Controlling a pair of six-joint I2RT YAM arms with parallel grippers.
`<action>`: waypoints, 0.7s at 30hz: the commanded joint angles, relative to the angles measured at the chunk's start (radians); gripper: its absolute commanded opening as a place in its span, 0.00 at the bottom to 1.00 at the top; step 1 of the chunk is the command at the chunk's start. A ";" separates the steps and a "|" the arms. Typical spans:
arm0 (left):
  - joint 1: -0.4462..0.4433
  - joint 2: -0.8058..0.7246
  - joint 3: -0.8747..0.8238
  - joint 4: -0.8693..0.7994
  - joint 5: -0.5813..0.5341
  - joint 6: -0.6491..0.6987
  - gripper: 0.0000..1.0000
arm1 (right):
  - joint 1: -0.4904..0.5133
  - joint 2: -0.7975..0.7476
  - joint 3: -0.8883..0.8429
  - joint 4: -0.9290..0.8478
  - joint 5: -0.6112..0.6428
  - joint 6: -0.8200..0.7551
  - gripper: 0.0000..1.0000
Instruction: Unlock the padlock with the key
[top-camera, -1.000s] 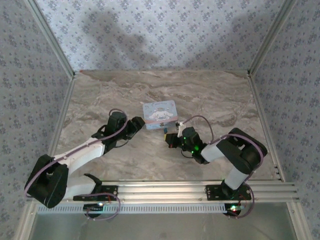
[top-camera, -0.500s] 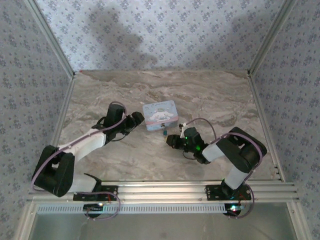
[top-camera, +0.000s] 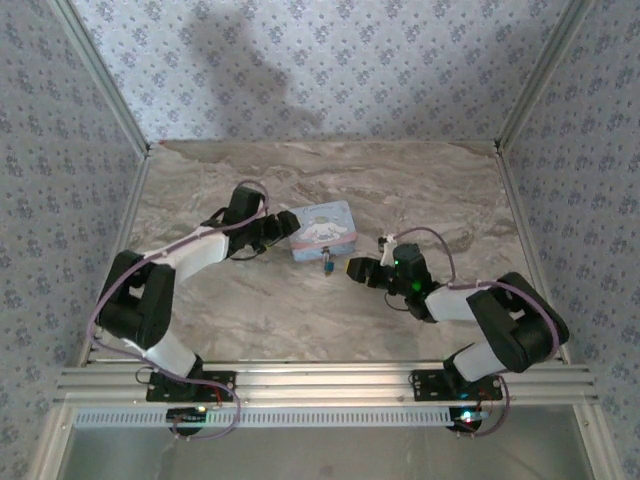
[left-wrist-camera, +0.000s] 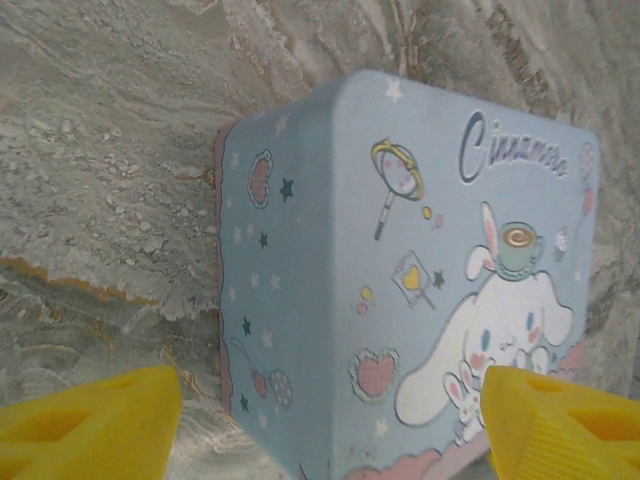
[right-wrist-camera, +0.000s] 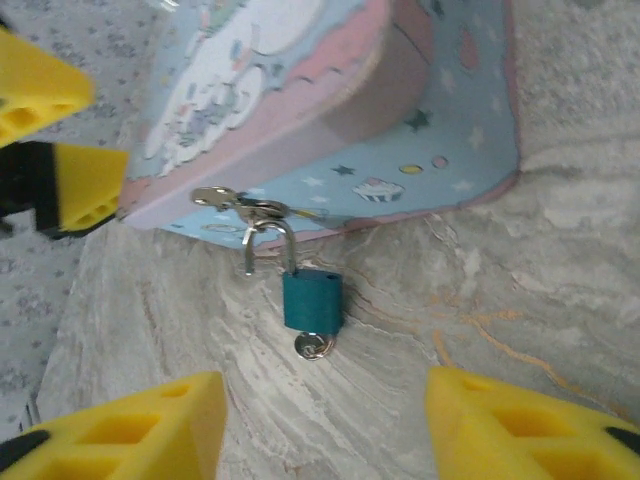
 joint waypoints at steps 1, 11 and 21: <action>0.001 0.052 0.036 -0.028 0.042 0.035 0.75 | -0.022 -0.033 -0.002 -0.016 -0.091 -0.074 0.66; -0.045 0.104 -0.028 0.030 0.010 -0.004 0.64 | -0.002 0.054 0.060 0.065 -0.152 -0.144 0.74; -0.077 0.104 -0.099 0.090 -0.018 -0.052 0.61 | -0.025 0.225 0.135 0.170 -0.181 -0.137 0.74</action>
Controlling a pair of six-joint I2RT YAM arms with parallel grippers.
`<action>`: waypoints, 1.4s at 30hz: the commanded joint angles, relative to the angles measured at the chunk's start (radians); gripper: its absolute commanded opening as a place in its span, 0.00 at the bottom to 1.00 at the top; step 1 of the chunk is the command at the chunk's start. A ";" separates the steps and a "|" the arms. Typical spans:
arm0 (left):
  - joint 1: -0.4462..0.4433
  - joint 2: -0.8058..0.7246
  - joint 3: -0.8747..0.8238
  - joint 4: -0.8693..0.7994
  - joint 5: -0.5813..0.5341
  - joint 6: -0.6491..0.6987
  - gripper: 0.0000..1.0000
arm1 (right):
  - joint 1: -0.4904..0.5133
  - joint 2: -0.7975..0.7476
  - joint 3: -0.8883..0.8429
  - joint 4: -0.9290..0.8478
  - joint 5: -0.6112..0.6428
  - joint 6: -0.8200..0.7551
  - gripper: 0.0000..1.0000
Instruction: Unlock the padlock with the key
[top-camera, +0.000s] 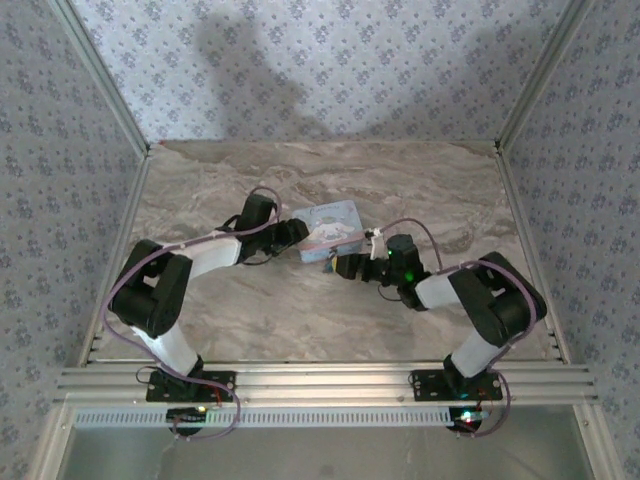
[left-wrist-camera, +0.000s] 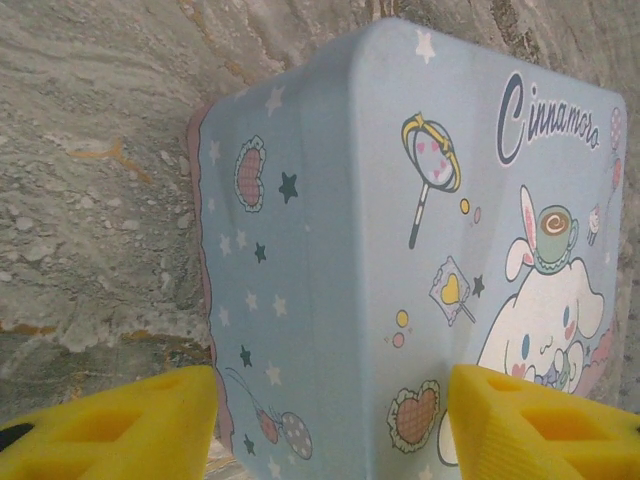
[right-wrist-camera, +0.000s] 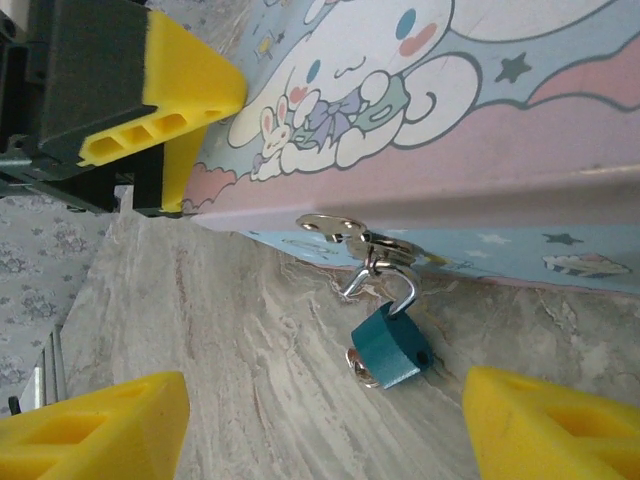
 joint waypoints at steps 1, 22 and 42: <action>-0.015 0.025 -0.046 -0.093 -0.032 -0.006 0.61 | -0.013 0.049 0.038 0.061 -0.031 -0.017 0.73; -0.019 0.027 -0.030 -0.106 -0.028 -0.002 0.61 | -0.003 0.264 0.121 0.219 -0.091 0.044 0.69; -0.019 0.017 -0.032 -0.117 -0.034 -0.002 0.61 | -0.009 0.274 0.088 0.287 -0.123 0.052 0.51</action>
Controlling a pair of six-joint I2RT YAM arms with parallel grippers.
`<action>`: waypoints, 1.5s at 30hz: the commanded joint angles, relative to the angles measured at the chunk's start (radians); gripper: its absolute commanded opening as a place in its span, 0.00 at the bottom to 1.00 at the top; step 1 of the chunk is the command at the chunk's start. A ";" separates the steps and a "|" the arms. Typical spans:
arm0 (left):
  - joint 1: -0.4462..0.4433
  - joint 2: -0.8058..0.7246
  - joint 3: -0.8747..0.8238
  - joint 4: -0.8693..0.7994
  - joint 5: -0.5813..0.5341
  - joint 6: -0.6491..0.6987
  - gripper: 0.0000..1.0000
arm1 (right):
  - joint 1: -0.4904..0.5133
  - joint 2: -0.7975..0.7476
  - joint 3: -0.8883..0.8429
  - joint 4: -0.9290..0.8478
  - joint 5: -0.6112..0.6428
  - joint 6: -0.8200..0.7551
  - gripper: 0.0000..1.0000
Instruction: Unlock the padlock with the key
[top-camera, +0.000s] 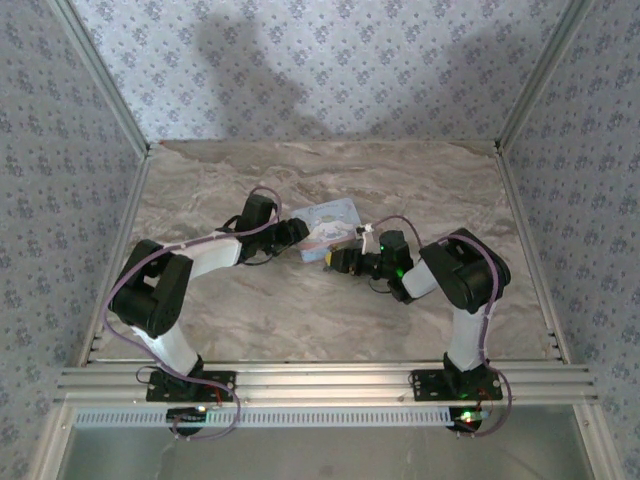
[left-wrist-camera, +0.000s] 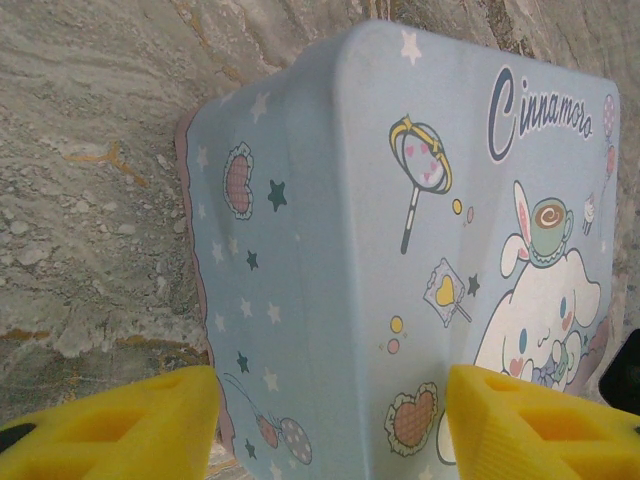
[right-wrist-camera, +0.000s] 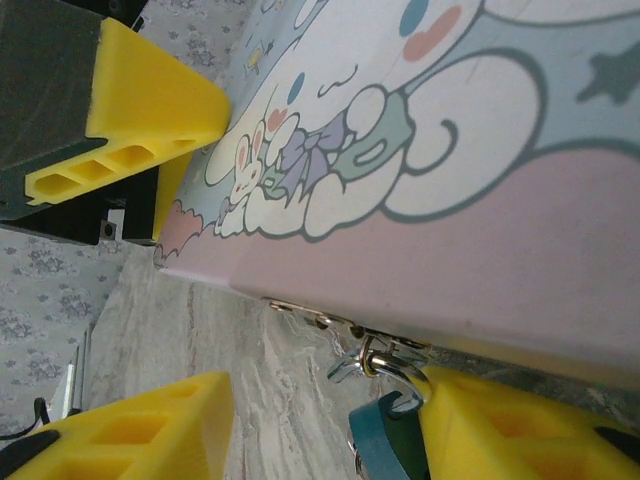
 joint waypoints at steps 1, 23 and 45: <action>-0.017 0.016 -0.030 -0.131 -0.029 0.004 0.61 | -0.002 0.010 -0.011 0.036 -0.021 0.001 0.51; -0.017 0.012 -0.031 -0.135 -0.032 0.006 0.61 | -0.018 0.010 -0.010 0.005 -0.015 -0.006 0.35; -0.016 0.008 -0.035 -0.135 -0.035 0.008 0.61 | -0.027 0.013 -0.004 -0.036 -0.005 -0.004 0.07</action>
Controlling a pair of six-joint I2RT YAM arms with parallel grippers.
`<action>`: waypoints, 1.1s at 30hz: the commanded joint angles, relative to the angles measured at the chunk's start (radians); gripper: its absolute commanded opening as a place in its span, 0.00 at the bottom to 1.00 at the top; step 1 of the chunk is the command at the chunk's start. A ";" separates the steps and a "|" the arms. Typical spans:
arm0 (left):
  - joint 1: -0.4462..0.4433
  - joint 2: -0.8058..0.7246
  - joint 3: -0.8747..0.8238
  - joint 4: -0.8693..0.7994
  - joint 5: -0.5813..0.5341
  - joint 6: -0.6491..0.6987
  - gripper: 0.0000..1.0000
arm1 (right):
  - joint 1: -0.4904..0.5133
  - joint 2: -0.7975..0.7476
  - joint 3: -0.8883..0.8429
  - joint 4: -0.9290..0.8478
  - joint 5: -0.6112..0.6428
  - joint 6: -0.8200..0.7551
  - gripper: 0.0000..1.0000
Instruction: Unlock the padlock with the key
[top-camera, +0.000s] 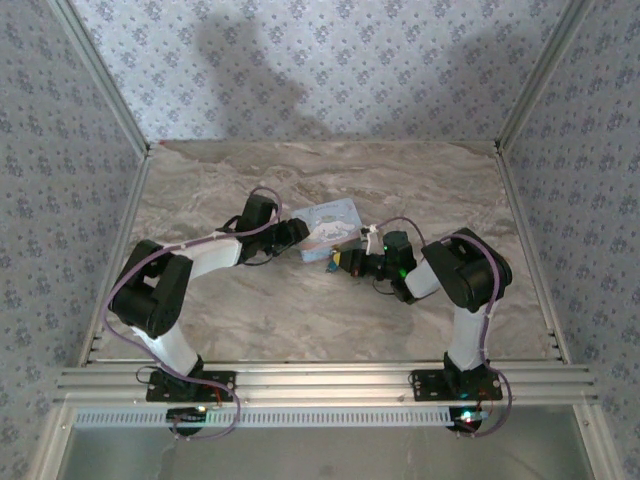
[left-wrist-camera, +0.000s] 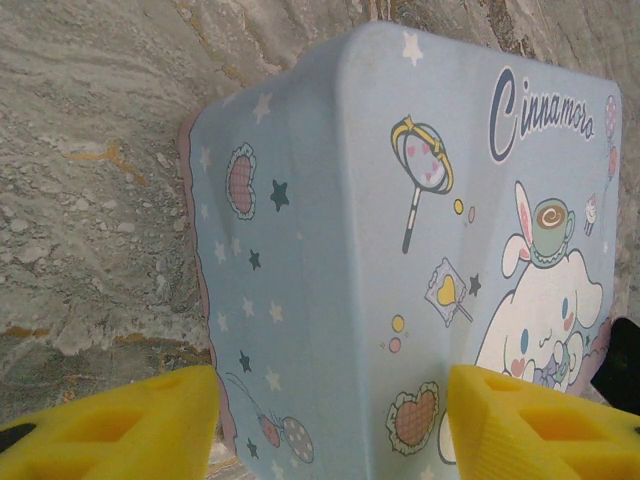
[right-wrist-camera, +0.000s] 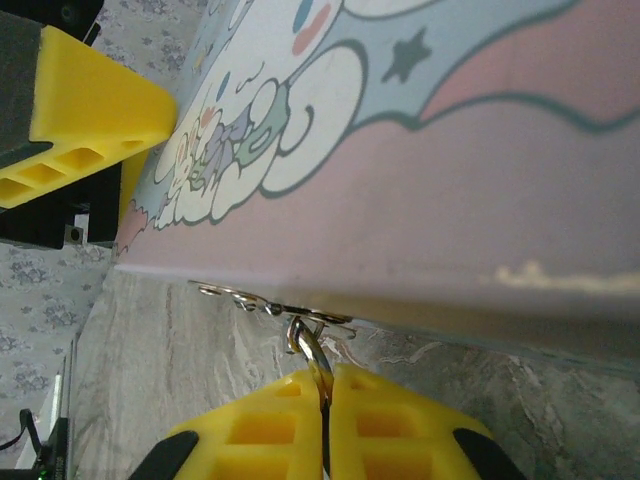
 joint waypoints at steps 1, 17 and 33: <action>-0.015 0.009 -0.035 -0.133 -0.028 0.008 0.61 | -0.002 0.013 0.010 -0.008 -0.008 -0.005 0.07; -0.019 0.002 -0.052 -0.132 -0.032 0.008 0.61 | -0.030 0.013 -0.017 0.097 0.021 0.096 0.02; -0.023 -0.014 -0.079 -0.125 -0.038 -0.001 0.61 | -0.055 0.011 -0.034 0.167 0.058 0.194 0.01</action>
